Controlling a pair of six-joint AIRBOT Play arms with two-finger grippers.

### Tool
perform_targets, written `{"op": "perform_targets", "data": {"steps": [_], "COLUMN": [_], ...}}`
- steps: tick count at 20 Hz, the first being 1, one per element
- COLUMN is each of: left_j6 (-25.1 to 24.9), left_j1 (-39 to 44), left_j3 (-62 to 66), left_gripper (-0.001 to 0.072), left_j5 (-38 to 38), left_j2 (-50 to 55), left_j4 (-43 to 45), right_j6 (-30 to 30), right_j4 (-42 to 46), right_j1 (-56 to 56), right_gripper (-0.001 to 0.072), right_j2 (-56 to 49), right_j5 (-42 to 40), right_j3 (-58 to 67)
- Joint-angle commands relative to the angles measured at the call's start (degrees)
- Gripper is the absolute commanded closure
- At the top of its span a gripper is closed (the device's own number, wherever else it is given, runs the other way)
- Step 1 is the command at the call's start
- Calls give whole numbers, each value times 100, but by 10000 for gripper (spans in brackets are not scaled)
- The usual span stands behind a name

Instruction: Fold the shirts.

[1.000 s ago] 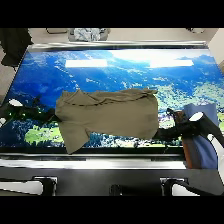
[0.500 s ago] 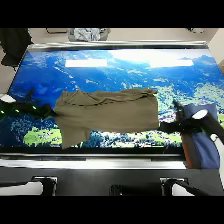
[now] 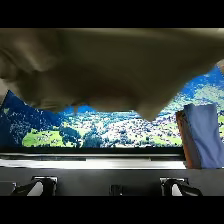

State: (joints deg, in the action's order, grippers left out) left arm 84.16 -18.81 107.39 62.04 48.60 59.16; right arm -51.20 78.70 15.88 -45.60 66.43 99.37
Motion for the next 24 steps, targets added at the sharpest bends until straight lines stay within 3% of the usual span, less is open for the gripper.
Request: {"op": "perform_targets", "data": {"steps": [1, 10, 14, 16, 19, 22, 24], "left_j6": [439, 459, 304, 17, -398, -476, -474], "left_j1": [-4, -4, -2, 2, 55, 177, 264], "left_j3": [492, 505, 431, -116, -1764, -2994, -3027], "left_gripper": [684, 685, 685, 685, 685, 684, 684], "left_j5": [-149, 833, 2446, 2830, 2256, 918, 415], "left_j2": [-977, -1067, -48, 616, 1488, 2520, 3305], "left_j4": [352, 586, 601, 603, 605, 601, 555], "right_j6": [-151, -216, -299, -304, -256, -339, -844], "right_j4": [560, 761, 426, 101, 118, 472, 470], "right_j1": [0, 0, -2, -2, -402, -1049, -1196], "right_gripper": [669, 668, 669, 669, 669, 668, 668], "right_j2": [793, 741, -529, -1493, -2957, -4496, -5106], "right_j5": [28, 1150, 2656, 2990, 2514, 1204, 101], "right_j3": [901, 907, 796, 385, -518, -706, -706]}}
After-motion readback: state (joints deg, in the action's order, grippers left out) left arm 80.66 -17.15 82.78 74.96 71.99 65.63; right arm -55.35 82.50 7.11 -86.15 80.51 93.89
